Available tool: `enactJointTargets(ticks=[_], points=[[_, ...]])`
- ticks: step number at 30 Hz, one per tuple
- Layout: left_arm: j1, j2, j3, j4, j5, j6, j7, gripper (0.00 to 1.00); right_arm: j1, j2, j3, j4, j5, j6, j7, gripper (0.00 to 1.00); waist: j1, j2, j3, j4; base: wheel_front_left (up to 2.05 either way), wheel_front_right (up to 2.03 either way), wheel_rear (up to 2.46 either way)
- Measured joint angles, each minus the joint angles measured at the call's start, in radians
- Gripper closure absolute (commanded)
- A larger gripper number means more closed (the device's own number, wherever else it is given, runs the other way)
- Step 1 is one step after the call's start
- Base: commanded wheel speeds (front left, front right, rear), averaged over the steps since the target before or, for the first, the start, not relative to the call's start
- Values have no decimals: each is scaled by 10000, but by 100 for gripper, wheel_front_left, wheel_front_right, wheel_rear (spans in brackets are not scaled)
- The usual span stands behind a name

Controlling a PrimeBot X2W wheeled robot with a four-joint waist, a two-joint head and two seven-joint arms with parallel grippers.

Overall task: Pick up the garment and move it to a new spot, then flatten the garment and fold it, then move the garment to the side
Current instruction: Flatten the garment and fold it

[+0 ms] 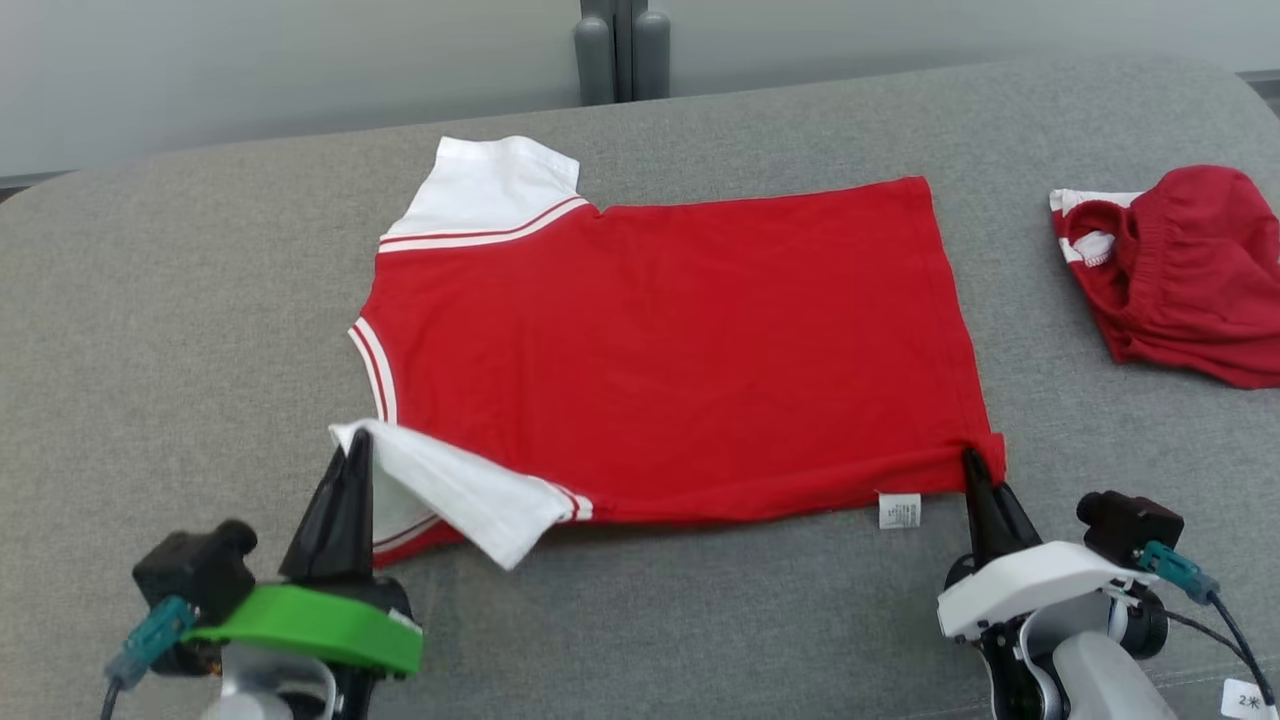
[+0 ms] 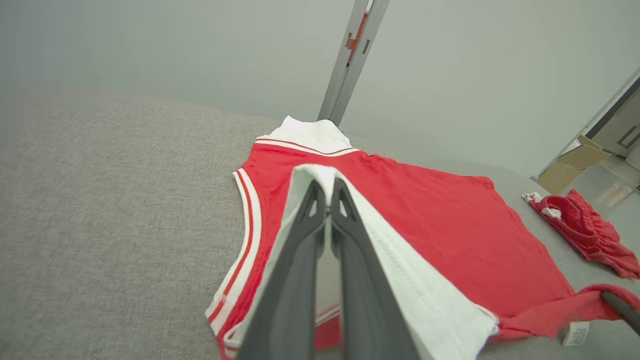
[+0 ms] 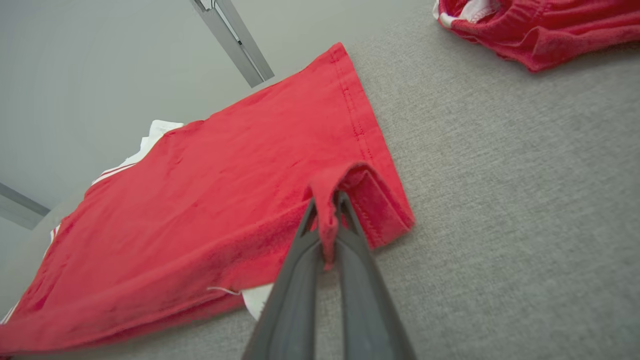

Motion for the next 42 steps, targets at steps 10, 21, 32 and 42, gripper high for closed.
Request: enactJointTargets(ticks=[10, 21, 32, 42], points=[[-3121, -151, -491, 3221, 543, -128, -867, 100, -994, 2, -378, 280, 104, 0, -2, 100, 0, 0, 568, -84, 0, 0, 0], [-4930, -286, -345, 5745, 761, 17, -1638, 0, -1487, 2, -502, 67, 190, 0, -4, 0, 0, 0, 1066, -311, 0, 0, 0], [-4124, -487, 382, 4684, 642, -217, -1781, 0, -1125, -6, -775, -1361, -391, -6, -12, 0, 0, 0, 898, -335, 0, 0, 0], [-1753, -259, 834, 4119, -161, -301, -882, 0, -120, -10, -966, -1988, -1649, -4, -13, 0, 1, 0, 268, -170, 0, 0, 0]])
